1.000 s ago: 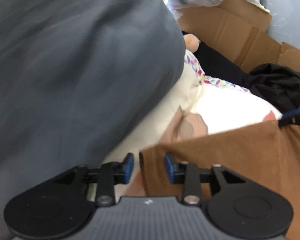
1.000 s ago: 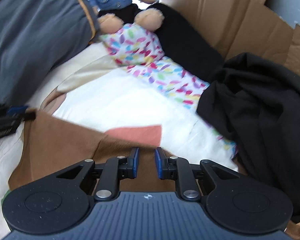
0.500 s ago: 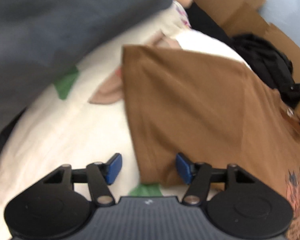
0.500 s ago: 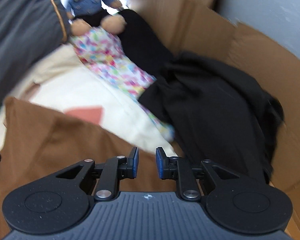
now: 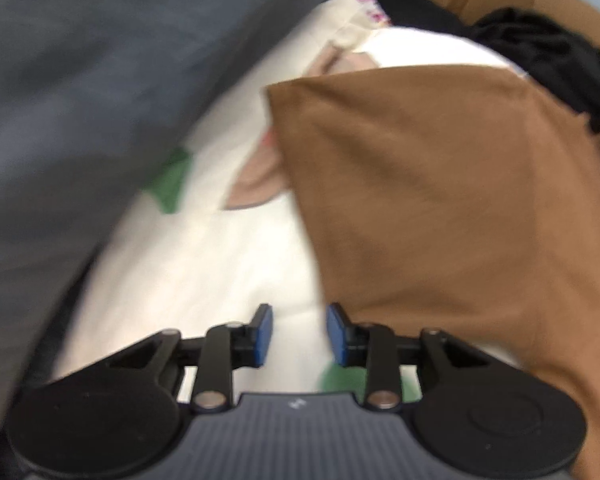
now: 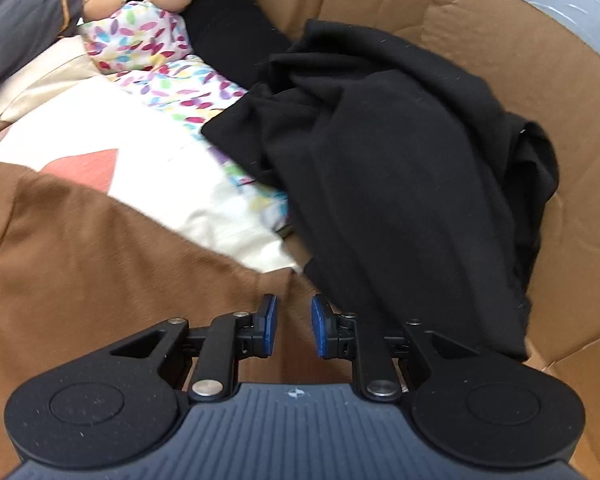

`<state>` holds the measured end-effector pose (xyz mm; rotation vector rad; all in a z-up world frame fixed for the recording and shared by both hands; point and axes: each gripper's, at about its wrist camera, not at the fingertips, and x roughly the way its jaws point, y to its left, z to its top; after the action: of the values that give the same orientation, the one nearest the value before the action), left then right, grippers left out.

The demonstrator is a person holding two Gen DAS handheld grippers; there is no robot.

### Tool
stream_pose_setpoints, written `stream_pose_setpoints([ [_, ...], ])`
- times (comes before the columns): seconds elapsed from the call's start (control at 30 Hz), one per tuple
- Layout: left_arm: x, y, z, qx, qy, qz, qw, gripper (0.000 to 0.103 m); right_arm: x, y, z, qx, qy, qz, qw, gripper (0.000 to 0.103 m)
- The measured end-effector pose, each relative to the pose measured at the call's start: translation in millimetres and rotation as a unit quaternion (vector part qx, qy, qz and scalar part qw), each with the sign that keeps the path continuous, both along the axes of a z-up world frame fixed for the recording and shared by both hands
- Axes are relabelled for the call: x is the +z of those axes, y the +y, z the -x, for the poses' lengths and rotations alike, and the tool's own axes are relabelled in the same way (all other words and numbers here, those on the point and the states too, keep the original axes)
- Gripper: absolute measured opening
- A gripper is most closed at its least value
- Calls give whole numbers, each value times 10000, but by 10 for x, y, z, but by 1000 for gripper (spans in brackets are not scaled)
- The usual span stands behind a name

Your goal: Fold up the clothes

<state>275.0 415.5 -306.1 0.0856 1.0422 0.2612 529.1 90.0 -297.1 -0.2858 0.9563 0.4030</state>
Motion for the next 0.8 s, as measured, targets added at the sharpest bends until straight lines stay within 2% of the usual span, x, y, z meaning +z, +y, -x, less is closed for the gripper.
stream_pose_setpoints([
  [0.2, 106, 151, 174, 580, -212, 439, 9971, 35, 242, -283, 180, 57, -158, -291, 9994, 21],
  [0.27, 182, 115, 246, 615, -325, 666, 9954, 40, 329, -383, 274, 105, -185, -397, 9990, 23],
  [0.3, 221, 84, 315, 615, -366, 764, 9945, 44, 376, -441, 326, 125, -195, -463, 9987, 29],
  [0.4, 344, -108, 488, 424, -452, 857, 9944, 48, 524, -623, 514, 175, -232, -644, 9975, 39],
  [0.53, 447, -510, 521, 108, -494, 910, 9946, 50, 737, -901, 825, 224, -249, -862, 9957, 40],
  [0.67, 666, -842, 738, -183, -508, 952, 9940, 52, 1019, -1308, 1274, 263, -194, -1193, 9923, 44],
  [0.8, 934, -1091, 1047, -434, -507, 938, 9934, 52, 1294, -1751, 1787, 452, -265, -1129, 9922, 46],
])
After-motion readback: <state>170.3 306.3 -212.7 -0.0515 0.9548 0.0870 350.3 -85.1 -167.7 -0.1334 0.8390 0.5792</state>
